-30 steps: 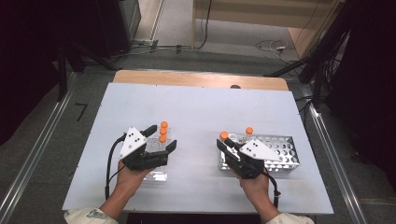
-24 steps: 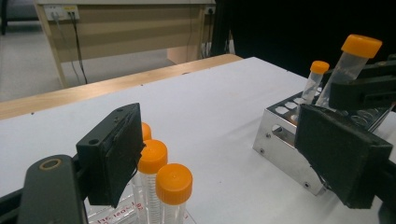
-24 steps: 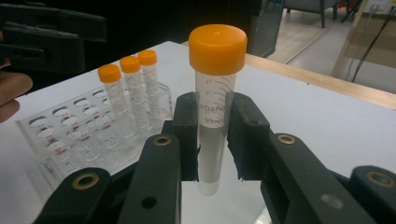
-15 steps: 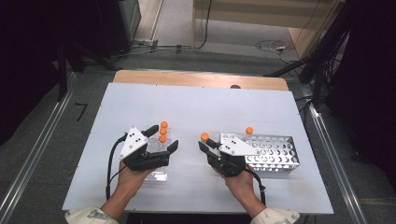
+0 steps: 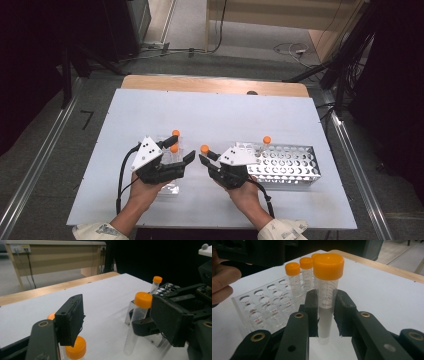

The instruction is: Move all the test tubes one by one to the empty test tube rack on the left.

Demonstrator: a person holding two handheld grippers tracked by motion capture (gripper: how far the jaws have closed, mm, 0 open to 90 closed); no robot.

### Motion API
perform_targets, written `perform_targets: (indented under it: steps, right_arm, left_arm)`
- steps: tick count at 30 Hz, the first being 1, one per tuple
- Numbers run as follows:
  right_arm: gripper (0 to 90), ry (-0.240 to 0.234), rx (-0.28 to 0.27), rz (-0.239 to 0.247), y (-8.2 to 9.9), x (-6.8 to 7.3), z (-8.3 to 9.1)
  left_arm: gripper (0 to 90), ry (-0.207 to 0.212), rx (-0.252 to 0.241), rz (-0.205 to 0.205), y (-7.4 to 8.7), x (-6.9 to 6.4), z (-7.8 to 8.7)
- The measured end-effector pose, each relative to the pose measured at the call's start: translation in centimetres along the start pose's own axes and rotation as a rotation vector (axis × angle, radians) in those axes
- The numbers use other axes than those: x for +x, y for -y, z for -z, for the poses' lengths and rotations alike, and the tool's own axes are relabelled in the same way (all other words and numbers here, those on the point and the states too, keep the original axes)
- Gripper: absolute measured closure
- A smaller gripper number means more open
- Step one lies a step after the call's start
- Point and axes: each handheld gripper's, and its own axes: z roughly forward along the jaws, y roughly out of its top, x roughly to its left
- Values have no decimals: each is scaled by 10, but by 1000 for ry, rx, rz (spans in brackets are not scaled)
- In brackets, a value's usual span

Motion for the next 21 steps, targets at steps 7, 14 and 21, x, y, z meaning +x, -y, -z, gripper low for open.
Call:
perform_targets:
  steps: [7, 14, 21]
  right_arm:
    - [717, -22, 8, 13, -2, 8, -6]
    - [717, -37, 11, 27, -2, 13, -7]
    - [716, -42, 7, 27, -3, 14, -6]
  left_arm:
    - [354, 59, 23, -13, 1, -5, -7]
    - [496, 104, 35, -20, 2, -9, -12]
    - [608, 118, 44, -36, 3, -12, -13]
